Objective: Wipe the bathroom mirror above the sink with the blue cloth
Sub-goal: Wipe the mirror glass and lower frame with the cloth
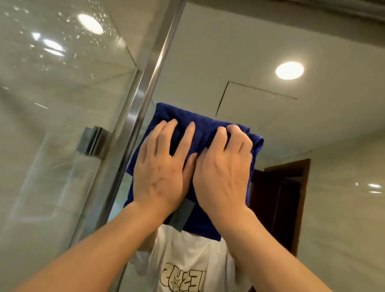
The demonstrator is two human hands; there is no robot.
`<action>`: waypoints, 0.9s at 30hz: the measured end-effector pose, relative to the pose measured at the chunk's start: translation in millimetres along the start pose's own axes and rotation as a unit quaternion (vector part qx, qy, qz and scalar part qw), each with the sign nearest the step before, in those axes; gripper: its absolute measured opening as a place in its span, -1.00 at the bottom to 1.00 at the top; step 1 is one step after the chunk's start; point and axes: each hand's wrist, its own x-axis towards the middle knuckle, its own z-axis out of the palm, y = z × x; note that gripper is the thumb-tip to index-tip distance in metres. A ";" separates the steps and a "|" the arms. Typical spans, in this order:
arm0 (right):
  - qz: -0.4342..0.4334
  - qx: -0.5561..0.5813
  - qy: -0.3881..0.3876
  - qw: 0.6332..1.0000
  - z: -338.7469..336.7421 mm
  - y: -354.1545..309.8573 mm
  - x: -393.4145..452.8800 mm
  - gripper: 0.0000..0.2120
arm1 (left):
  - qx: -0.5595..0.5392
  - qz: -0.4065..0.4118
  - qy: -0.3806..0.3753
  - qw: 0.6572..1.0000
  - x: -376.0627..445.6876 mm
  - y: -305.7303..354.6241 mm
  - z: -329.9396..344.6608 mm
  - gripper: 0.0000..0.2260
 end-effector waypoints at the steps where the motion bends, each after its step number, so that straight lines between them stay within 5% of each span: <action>1: 0.006 0.006 0.011 1.000 2.0 0.4 -2.9 -0.69 | 0.001 -0.004 -0.008 1.000 -4.0 -0.2 0.0 -0.55; 13: -0.046 0.056 -0.023 0.997 4.0 -2.6 -118.9 -0.47 | 0.028 -0.004 -0.110 0.994 -105.1 -1.0 -23.3 -0.50; 27: -0.046 0.001 0.063 0.997 20.8 61.0 37.5 -0.49 | 0.008 0.001 -0.100 0.995 51.8 44.0 7.4 -0.40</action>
